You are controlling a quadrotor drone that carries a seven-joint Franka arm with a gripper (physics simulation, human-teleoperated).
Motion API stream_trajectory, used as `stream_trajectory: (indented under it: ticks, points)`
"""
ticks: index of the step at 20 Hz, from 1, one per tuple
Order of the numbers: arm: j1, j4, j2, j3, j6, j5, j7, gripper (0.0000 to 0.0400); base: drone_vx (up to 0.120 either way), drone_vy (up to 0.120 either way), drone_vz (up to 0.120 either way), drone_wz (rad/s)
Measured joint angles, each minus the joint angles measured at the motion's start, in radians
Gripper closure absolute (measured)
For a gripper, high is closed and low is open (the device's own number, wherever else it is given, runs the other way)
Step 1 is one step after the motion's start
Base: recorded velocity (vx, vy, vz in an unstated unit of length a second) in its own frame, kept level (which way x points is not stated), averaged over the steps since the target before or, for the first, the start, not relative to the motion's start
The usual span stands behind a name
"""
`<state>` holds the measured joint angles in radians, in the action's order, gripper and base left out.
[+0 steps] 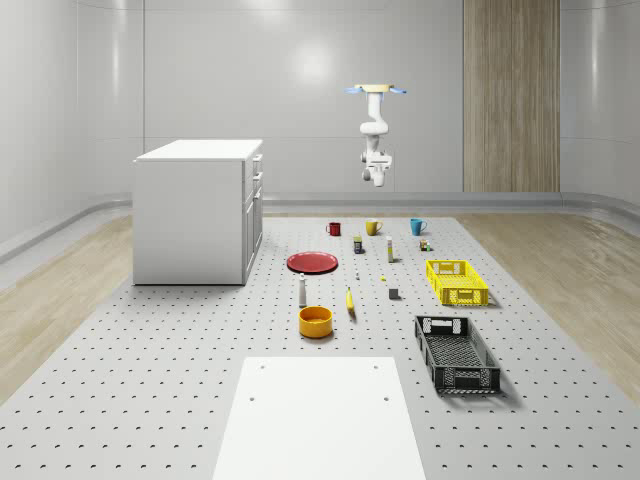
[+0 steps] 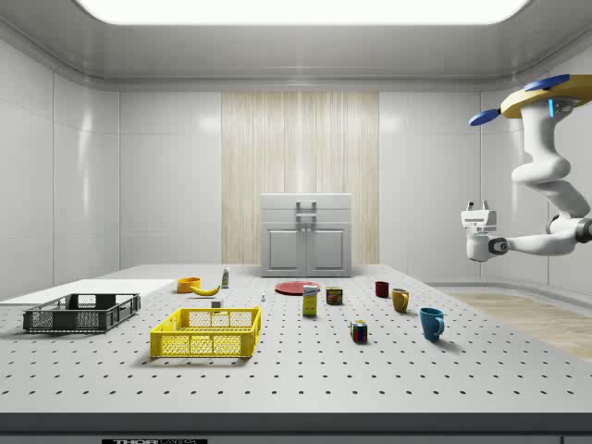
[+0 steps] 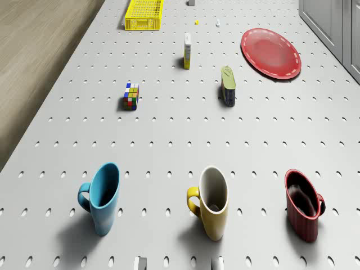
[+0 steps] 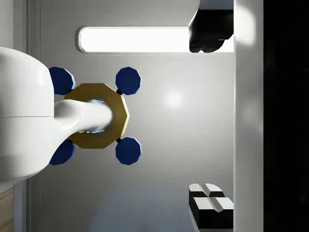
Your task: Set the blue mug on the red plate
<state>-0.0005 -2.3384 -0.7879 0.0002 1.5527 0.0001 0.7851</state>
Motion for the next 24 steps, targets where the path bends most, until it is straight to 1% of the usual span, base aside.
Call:
stream_trajectory:
  ticks: [3,6,11,14,17,24]
  points:
    - [-0.002,0.063,0.007,0.001,-0.053,0.001,-0.001,0.0,0.0,0.0,0.0,0.0]
    - [-0.003,0.128,0.025,0.001,-0.098,0.001,-0.002,0.0,0.0,0.0,0.0,0.0]
    - [-0.004,0.222,0.059,0.002,-0.154,0.002,-0.002,0.0,0.0,0.0,0.0,0.0]
    - [-0.005,0.258,0.073,0.003,-0.174,0.002,-0.002,0.0,0.0,0.0,0.0,0.0]
    - [-0.006,0.278,0.081,0.003,-0.184,0.002,-0.003,0.0,0.0,0.0,0.0,0.0]
    - [-0.007,0.295,0.085,0.004,-0.191,0.002,-0.003,0.0,0.12,0.114,0.0,0.0]
